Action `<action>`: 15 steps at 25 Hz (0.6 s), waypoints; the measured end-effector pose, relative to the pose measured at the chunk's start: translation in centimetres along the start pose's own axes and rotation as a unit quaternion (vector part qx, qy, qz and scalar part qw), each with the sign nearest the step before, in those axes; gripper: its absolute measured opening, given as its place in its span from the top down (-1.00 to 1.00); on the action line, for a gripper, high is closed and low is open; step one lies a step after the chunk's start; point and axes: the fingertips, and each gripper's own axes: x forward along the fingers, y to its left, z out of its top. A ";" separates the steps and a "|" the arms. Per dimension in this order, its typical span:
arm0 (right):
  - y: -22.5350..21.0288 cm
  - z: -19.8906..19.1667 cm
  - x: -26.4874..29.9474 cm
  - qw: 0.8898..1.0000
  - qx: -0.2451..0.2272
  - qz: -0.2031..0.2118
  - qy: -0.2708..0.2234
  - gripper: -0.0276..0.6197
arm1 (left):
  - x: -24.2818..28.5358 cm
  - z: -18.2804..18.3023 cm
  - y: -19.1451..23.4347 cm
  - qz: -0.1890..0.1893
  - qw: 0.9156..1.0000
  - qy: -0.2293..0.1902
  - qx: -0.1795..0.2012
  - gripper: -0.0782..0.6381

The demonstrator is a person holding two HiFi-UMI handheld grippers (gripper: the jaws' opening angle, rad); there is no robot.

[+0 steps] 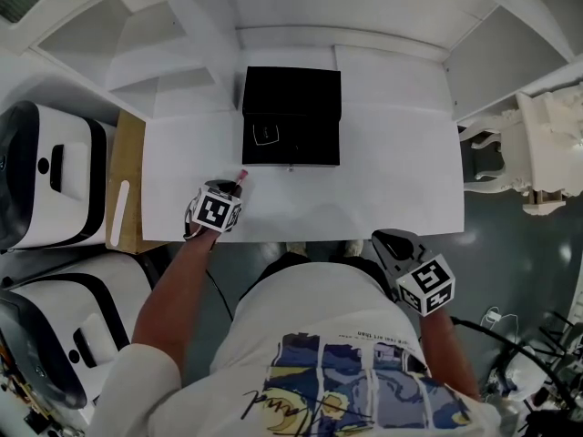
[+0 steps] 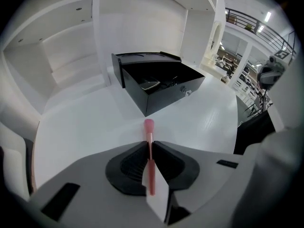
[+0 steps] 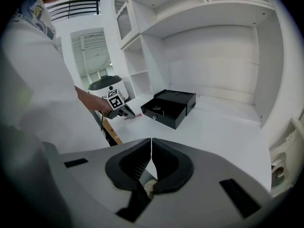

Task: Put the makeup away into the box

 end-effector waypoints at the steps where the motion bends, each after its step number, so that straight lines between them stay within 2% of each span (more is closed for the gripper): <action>1: -0.1 0.0 0.0 1.000 0.000 0.000 -0.001 0.83 | 0.0 0.0 0.0 0.000 1.000 0.002 -0.003 0.63; 8: -1.0 -0.4 -0.5 1.000 0.001 0.009 -0.008 0.83 | -1.0 0.4 -0.3 0.007 0.999 -0.004 -0.031 0.63; 15: -3.5 -0.4 -1.5 1.000 -0.005 0.024 -0.015 0.83 | -3.6 2.5 -3.3 0.008 0.999 -0.025 -0.036 0.63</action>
